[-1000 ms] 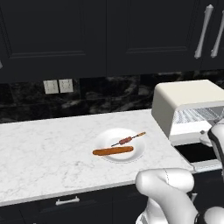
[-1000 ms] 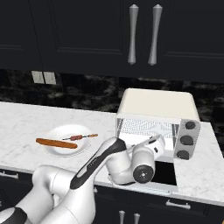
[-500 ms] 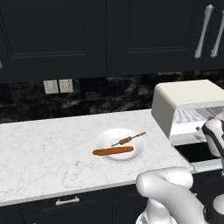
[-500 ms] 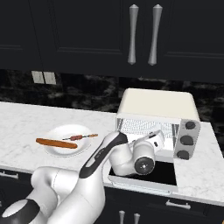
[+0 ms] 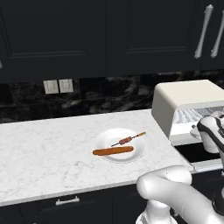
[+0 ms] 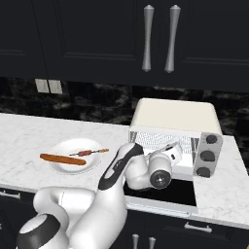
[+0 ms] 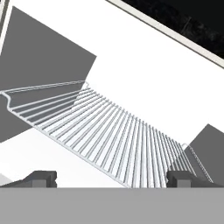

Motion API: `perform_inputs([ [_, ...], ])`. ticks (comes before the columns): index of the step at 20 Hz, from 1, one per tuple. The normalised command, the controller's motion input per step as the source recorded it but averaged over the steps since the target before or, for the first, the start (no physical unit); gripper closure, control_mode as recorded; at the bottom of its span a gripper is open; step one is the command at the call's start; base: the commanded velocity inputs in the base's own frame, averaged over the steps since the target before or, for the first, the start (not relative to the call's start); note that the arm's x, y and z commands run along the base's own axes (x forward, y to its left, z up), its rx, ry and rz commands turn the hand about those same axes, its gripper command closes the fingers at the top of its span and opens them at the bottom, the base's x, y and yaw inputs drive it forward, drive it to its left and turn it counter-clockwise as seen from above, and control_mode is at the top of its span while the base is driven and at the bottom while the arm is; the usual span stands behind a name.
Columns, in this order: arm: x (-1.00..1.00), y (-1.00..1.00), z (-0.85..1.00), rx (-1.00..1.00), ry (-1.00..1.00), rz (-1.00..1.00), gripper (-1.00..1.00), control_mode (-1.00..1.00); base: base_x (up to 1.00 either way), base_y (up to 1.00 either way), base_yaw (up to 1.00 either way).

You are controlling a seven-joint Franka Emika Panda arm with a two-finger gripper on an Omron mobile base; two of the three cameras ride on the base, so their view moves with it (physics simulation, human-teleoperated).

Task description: Pick up the kebab skewer and baguette bread, and place them inside the toaster oven. Close the toaster oven door and start by setting the timer.

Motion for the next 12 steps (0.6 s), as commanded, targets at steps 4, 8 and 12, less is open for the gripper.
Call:
perform_inputs([
  [4, 0.13, -0.02, -0.13, 0.00, 0.00, 0.00, -1.00, -1.00, 0.00, 0.00, 0.00],
  [8, 0.20, 0.00, -0.12, 0.00, 0.00, 0.00, -1.00, -1.00, 0.00, 0.00, 0.00],
  [12, 0.18, -0.08, -0.07, 0.00, 0.00, 0.00, -1.00, -1.00, 0.00, 0.00, 0.00],
])
